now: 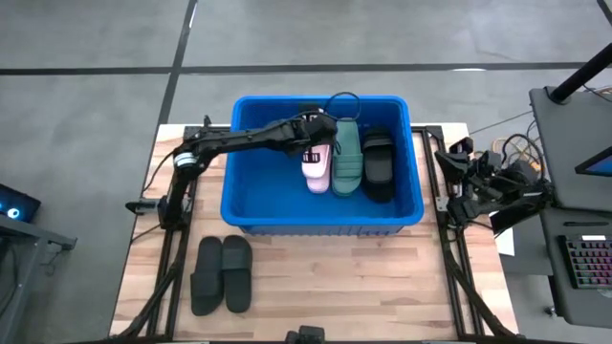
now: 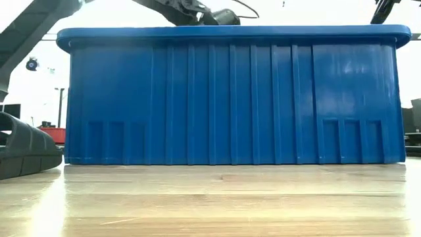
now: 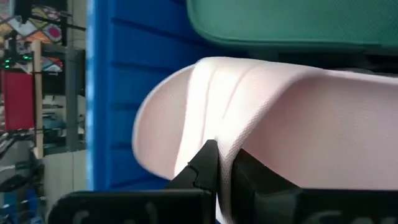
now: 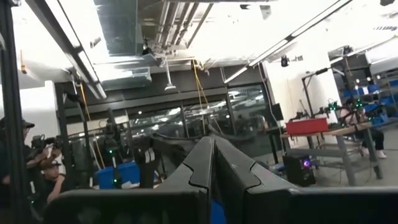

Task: Pick and place slides into bin
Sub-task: Put the pink slide into the bin, then put the black slide into the bin

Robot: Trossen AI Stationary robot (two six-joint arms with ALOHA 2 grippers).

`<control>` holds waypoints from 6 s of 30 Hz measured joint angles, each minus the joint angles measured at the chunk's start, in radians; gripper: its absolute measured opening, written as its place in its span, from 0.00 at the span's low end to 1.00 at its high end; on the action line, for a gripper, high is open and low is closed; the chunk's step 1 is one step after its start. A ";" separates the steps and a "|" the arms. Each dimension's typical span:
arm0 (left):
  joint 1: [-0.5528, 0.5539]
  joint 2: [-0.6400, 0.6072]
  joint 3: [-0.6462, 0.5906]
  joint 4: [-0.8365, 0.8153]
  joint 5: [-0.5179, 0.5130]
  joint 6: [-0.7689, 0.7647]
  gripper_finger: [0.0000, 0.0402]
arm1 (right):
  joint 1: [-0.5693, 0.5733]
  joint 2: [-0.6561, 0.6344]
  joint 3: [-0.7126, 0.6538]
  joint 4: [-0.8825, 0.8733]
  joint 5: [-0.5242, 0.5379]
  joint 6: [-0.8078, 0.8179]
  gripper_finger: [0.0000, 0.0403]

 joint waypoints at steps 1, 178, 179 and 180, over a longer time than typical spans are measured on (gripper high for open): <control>0.000 0.004 0.000 0.002 0.009 -0.001 0.00 | 0.000 0.000 0.010 -0.014 0.000 0.001 0.02; -0.032 -0.403 -0.086 0.102 0.582 -0.145 0.56 | 0.000 0.002 0.056 -0.117 -0.001 0.112 0.02; -0.041 -0.421 -0.086 0.105 0.592 -0.181 0.56 | 0.000 0.002 0.056 -0.118 -0.001 0.115 0.02; -0.049 -0.441 -0.086 0.102 0.606 -0.222 0.56 | 0.000 0.003 0.056 -0.117 -0.001 0.115 0.02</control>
